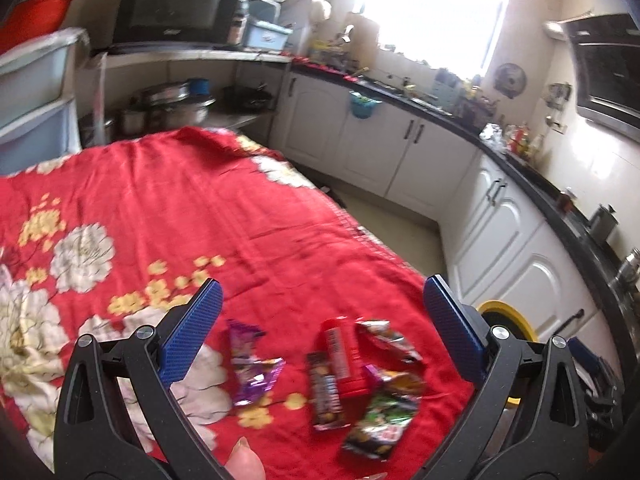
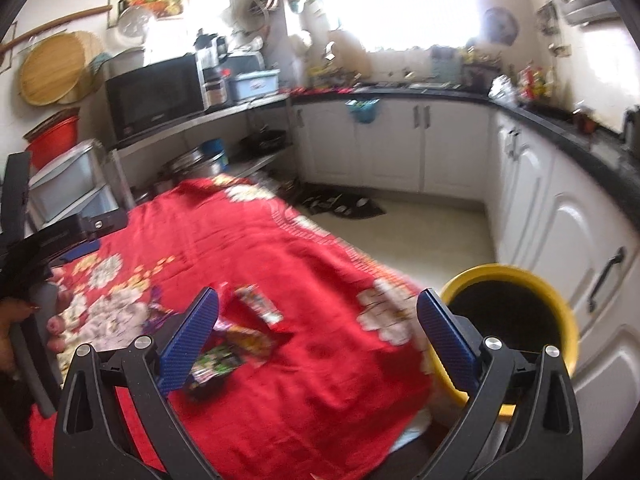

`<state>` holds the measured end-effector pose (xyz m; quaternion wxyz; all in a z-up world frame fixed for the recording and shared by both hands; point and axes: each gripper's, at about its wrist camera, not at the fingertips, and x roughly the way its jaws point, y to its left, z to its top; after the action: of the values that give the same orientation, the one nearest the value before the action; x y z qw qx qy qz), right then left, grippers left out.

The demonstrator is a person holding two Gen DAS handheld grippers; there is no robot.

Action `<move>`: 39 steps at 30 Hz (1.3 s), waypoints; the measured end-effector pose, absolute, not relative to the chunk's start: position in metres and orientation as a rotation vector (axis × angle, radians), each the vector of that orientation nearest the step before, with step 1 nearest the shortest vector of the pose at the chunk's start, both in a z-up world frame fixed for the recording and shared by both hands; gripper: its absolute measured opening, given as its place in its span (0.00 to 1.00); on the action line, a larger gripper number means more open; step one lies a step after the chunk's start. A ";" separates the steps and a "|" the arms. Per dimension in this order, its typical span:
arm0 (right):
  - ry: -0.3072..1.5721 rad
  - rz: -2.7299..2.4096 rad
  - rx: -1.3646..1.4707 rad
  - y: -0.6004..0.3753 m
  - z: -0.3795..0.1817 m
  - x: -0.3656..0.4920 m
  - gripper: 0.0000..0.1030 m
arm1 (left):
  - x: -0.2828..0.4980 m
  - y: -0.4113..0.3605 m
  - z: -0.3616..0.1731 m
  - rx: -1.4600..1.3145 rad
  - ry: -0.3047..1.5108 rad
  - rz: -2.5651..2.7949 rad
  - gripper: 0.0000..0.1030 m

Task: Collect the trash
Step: 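Move both open grippers back toward the snack wrappers on the cloth, then grasp the purple candy wrapper with the left gripper while the right gripper grasps the green snack packet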

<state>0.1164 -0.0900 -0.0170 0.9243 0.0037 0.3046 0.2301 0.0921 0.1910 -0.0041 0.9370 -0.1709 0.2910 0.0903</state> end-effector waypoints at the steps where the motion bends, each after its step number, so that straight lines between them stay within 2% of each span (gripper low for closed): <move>1: 0.635 0.483 0.007 -0.087 -0.020 0.116 0.94 | 0.091 0.194 -0.007 -0.351 0.601 0.192 0.90; 15: 0.828 0.625 -0.061 -0.016 -0.084 0.113 0.93 | 0.093 0.229 -0.076 -0.392 0.759 0.250 0.89; 17: 0.854 0.634 -0.053 -0.010 -0.093 0.115 0.91 | 0.093 0.230 -0.084 -0.402 0.773 0.245 0.89; 19: 0.882 0.640 -0.050 -0.004 -0.100 0.118 0.82 | 0.093 0.230 -0.089 -0.410 0.783 0.234 0.88; 23: 0.943 0.655 -0.038 0.009 -0.117 0.124 0.74 | 0.099 0.231 -0.101 -0.448 0.805 0.208 0.74; 25: 0.971 0.663 -0.026 0.013 -0.125 0.124 0.61 | 0.102 0.230 -0.106 -0.452 0.816 0.204 0.66; 27: 0.963 0.664 -0.032 0.014 -0.126 0.121 0.54 | 0.105 0.228 -0.111 -0.450 0.831 0.199 0.58; 28: 0.956 0.677 -0.036 0.015 -0.125 0.119 0.44 | 0.106 0.227 -0.114 -0.450 0.838 0.197 0.51; 29: 0.954 0.685 -0.036 0.016 -0.124 0.119 0.40 | 0.108 0.226 -0.117 -0.446 0.847 0.197 0.42; 30: 0.948 0.691 -0.040 0.016 -0.122 0.118 0.28 | 0.109 0.225 -0.120 -0.441 0.855 0.200 0.37; 31: 0.948 0.700 -0.039 0.017 -0.121 0.119 0.24 | 0.109 0.224 -0.122 -0.436 0.861 0.201 0.31; 39: 0.966 0.760 -0.004 0.009 -0.117 0.111 0.19 | 0.104 0.221 -0.123 -0.425 0.861 0.177 0.20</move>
<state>0.1113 0.0093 -0.1168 0.8170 -0.0018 0.4532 0.3564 0.1045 0.2211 -0.1232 0.8832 -0.2041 0.4136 0.0848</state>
